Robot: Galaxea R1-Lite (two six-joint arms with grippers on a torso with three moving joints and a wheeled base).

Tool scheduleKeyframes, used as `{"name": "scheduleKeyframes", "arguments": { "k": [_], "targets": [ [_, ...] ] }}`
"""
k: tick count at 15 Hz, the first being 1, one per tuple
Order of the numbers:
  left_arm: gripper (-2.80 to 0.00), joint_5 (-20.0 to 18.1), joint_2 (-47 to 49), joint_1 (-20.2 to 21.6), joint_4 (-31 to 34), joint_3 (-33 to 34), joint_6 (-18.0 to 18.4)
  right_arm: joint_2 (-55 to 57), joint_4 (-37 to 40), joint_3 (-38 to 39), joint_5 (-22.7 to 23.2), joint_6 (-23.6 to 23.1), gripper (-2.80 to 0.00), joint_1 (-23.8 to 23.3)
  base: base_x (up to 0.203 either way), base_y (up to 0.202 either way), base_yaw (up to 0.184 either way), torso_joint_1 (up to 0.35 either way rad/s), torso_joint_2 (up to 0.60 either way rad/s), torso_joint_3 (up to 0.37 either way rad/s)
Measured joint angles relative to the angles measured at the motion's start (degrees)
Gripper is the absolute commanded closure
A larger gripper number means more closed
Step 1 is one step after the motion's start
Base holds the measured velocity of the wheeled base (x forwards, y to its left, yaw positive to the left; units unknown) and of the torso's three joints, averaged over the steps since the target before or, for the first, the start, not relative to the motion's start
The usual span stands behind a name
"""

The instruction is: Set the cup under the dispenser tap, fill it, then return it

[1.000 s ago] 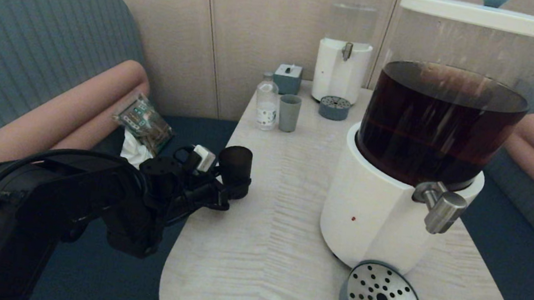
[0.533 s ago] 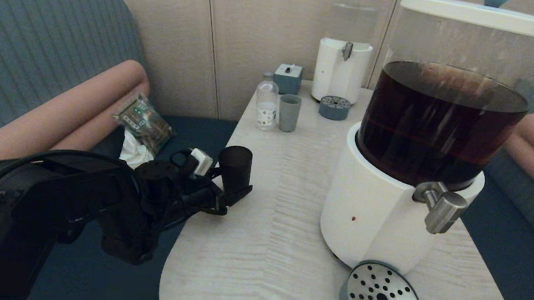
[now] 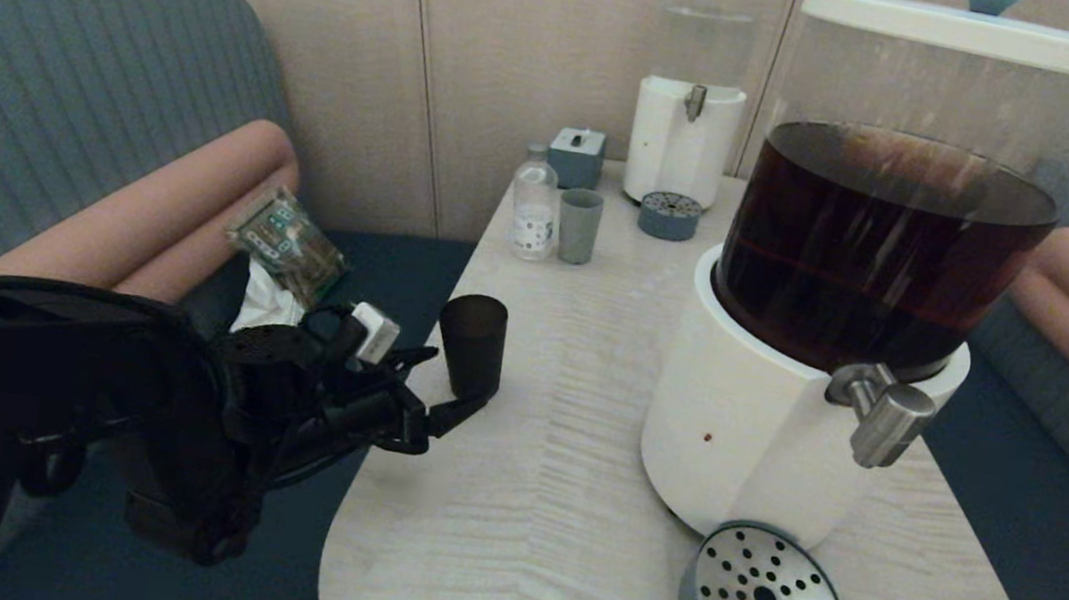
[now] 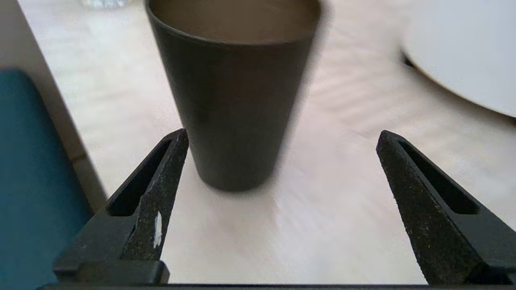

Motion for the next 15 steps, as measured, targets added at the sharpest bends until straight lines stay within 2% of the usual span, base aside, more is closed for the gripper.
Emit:
{"name": "scheduleKeyframes", "arguments": {
  "k": [8, 9, 15],
  "targets": [
    [-2.80, 0.2, -19.7, 0.0, 0.0, 18.7, -0.4, 0.0, 0.0, 0.0, 0.0, 0.0, 0.00, 0.0, 0.000, 0.000, 0.000, 0.000, 0.00, 0.000],
    [0.00, 0.1, -23.2, 0.0, 0.0, 20.6, -0.6, 0.0, 0.0, 0.0, 0.0, 0.0, 0.00, 0.0, 0.000, 0.000, 0.000, 0.000, 0.00, 0.000],
    [0.00, 1.2, -42.4, 0.2, 4.6, 28.6, -2.5, 0.0, 0.0, 0.0, 0.0, 0.0, 0.00, 0.0, 0.000, 0.000, 0.000, 0.000, 0.00, 0.000]
  ]
}}
